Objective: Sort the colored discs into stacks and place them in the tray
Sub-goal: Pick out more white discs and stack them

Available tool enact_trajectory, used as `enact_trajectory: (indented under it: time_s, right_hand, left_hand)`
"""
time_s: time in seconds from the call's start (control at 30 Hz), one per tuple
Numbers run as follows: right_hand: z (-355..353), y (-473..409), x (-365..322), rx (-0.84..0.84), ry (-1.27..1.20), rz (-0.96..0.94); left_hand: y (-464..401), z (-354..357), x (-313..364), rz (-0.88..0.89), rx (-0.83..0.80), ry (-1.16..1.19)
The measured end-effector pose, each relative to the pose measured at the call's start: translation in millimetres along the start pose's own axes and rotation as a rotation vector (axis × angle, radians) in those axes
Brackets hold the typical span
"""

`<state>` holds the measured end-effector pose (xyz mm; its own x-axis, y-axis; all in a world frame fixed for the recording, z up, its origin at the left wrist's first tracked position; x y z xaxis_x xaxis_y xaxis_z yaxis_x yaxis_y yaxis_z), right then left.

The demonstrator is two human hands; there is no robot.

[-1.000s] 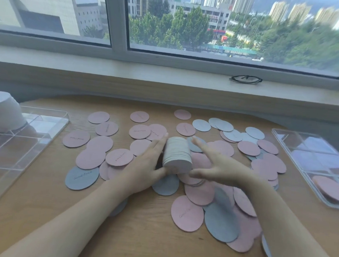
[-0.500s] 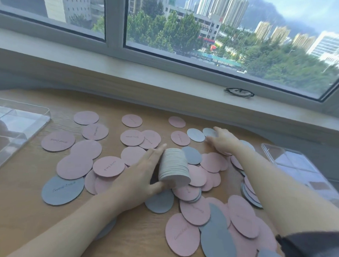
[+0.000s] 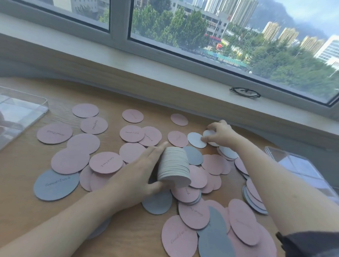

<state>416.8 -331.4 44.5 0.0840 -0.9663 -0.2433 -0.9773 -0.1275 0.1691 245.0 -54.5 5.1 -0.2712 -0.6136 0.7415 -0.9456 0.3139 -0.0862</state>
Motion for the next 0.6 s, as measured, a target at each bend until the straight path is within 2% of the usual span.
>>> enact_trajectory:
  time_s: [0.2, 0.4, 0.6]
  right_hand:
    - [-1, 7, -3, 0.100, -0.145, -0.019]
    - [-12, 22, -8, 0.303, -0.266, -0.110]
    - [-1, 23, -31, 0.059, -0.179, -0.238]
  left_hand:
    - [0, -2, 3, -0.015, -0.020, -0.006]
    - [0, -1, 2, -0.024, -0.024, -0.003]
    - [-2, 1, 4, -0.005, -0.025, -0.004]
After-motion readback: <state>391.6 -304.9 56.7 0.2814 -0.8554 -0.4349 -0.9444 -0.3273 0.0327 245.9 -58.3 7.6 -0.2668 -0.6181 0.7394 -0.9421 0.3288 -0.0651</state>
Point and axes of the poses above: each hand's wrist, its own y-axis away from the middle knuckle, its own z-axis out of the palm, x = y × z, the point moved 4 cm from there along -y, towards the middle knuckle, and after that the axes turned 10 degrees about -z, right-handed, at the moved point
